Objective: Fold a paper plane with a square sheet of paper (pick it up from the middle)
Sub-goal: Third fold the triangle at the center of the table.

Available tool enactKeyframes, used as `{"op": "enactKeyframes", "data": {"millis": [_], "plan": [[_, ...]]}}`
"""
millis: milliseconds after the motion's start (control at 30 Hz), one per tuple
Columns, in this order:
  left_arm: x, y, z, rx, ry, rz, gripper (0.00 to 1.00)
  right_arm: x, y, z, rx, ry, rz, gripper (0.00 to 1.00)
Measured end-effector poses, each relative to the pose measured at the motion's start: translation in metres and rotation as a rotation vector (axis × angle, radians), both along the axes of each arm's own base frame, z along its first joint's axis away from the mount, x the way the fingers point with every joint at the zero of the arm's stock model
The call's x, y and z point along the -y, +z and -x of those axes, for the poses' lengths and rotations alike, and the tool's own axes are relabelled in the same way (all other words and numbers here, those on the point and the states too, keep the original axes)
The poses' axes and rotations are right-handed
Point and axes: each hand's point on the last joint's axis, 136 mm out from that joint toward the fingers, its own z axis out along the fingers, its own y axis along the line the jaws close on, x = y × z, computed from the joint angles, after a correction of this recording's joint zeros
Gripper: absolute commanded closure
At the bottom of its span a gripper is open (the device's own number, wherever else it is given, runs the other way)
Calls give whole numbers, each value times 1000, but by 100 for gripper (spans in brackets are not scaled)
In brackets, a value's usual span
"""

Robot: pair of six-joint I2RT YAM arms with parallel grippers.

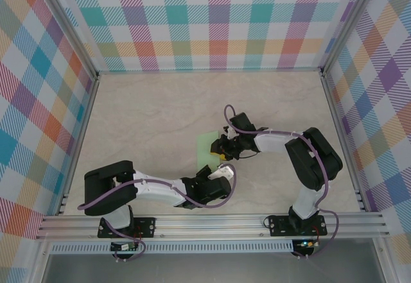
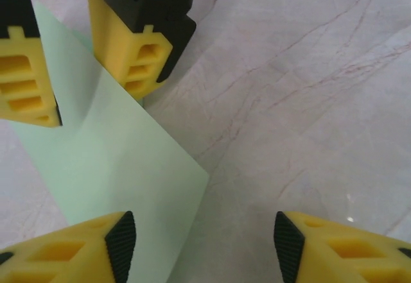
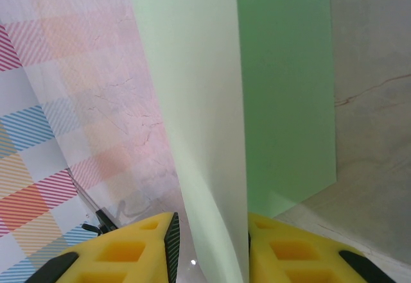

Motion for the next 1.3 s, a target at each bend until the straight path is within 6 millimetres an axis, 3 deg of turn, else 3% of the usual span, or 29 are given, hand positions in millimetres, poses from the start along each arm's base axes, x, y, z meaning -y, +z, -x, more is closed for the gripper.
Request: {"op": "enactKeyframes", "data": {"millis": [67,200,500,633,900,1167,1300], "plan": [[-1,1,-3,18,11,-6,49,0,0,0,0,0,0,69],[-3,4,-7,46,35,-5,70,0,0,1,-3,0,2,69],[-15,24,-11,92,79,47,97,2,-2,3,-15,0,10,68],[-19,32,-12,83,91,90,99,2,-2,3,-15,0,11,67],[-33,33,-21,-62,106,209,100,7,-2,4,-16,-10,36,48],[-43,26,-27,-273,102,383,100,26,21,3,61,-50,116,45],[-43,23,-29,-365,96,460,100,31,21,4,64,-59,143,45]]}}
